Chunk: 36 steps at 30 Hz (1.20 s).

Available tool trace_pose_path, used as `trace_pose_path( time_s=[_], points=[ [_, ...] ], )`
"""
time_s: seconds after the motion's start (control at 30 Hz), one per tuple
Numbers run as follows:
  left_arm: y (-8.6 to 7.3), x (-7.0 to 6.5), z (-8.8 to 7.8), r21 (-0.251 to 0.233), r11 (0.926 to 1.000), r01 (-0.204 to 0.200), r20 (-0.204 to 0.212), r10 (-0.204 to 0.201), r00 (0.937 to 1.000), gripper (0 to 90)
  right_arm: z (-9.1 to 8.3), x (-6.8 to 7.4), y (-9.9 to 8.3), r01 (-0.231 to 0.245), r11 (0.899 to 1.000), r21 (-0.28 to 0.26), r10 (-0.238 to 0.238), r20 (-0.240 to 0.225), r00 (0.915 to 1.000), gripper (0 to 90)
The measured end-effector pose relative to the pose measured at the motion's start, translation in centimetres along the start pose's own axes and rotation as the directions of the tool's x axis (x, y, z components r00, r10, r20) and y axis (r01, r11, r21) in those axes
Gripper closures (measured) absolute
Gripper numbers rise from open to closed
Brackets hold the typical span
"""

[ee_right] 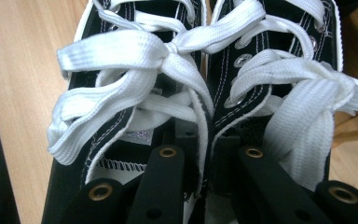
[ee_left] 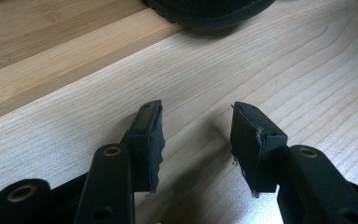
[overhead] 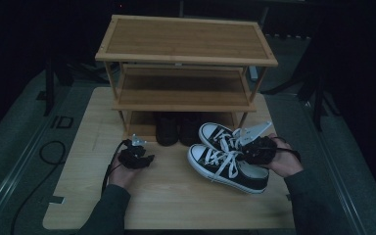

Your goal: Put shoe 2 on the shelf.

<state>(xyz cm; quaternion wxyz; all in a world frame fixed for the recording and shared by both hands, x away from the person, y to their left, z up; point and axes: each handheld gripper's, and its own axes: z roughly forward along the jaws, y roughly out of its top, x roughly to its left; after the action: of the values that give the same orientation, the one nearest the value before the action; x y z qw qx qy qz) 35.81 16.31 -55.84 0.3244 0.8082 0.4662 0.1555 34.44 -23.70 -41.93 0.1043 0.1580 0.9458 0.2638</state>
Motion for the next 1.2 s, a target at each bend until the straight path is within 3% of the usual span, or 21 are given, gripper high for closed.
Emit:
trace_pose_path(
  time_s=[0.3, 0.7, 1.2],
  points=[
    [0.0, 0.0, 0.0, 0.002, 1.0, -0.002, 0.001, 0.002, 1.0, 54.0, -0.9, -0.4, 1.6, 0.071, 0.997, 0.012, -0.071, -0.021, 0.9973, 85.1],
    [0.0, 0.0, 0.0, 0.001, 1.0, -0.005, -0.002, 0.005, 1.0, 54.0, -2.0, -0.4, 3.2, 0.093, 0.996, 0.013, -0.092, -0.049, 0.9945, 85.1],
    [0.0, 0.0, 0.0, -0.002, 1.0, 0.001, 0.002, -0.001, 1.0, 53.9, -3.4, -0.1, 5.7, 0.145, 0.989, -0.039, -0.148, -0.077, 0.9861, 85.1]
  ],
)
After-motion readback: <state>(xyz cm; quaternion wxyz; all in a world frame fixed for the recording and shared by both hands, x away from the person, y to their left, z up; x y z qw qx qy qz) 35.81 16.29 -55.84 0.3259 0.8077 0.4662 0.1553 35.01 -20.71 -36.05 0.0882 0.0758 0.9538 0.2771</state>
